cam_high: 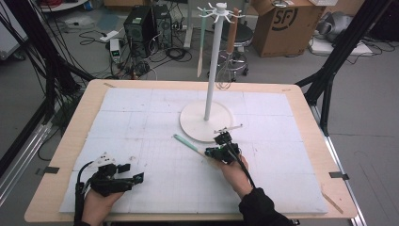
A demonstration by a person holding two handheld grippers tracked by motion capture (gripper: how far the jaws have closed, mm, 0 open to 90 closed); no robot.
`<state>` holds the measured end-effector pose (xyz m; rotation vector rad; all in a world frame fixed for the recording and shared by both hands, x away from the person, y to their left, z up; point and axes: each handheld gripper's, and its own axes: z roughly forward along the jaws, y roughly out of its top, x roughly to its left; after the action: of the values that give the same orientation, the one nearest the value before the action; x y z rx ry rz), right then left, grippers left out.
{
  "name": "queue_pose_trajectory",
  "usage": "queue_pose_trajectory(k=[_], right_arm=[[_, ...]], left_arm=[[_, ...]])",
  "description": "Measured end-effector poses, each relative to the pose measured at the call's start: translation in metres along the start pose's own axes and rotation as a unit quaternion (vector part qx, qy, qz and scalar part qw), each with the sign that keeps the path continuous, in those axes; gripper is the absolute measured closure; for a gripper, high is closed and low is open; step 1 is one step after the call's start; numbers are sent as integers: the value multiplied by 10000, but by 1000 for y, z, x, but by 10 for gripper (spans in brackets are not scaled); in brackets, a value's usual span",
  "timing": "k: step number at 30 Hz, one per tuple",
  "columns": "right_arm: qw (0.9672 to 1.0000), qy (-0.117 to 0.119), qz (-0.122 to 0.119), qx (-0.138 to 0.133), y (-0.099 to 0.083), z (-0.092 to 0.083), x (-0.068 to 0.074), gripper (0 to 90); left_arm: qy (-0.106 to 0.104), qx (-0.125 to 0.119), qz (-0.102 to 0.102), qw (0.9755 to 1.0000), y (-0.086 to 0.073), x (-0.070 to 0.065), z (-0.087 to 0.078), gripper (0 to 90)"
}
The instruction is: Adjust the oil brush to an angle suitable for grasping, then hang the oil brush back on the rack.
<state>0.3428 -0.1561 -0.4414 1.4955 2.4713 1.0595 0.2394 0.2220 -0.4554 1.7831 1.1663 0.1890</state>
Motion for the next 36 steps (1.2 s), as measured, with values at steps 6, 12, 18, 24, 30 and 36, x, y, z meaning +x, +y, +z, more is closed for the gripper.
queue_pose_trajectory(k=[6, 12, 18, 24, 30, 36], right_arm=[[9996, 234, -77, 150, -7, -3, 8, 894], [9996, 286, -17, 59, -9, -6, 5, 890], [9987, 436, 154, -210, -6, -13, 1, 867], [9968, 596, 252, -462, 0, -14, -1, 692], [9966, 756, 154, -306, 8, 0, 8, 688], [9976, 674, -81, -114, 13, 14, 20, 688]], left_arm=[[-10, 4, 1, 10000, 0, 0, 0, 224], [-20, 2, -6, 10000, 0, 0, 0, 224], [-2, 11, 2, 10000, 0, 0, 0, 224], [-11, 23, 2, 10000, 0, 1, 0, 224], [-10, 29, 3, 10000, 1, 1, 0, 224], [-24, 10, -16, 10000, 0, 1, 0, 224]])
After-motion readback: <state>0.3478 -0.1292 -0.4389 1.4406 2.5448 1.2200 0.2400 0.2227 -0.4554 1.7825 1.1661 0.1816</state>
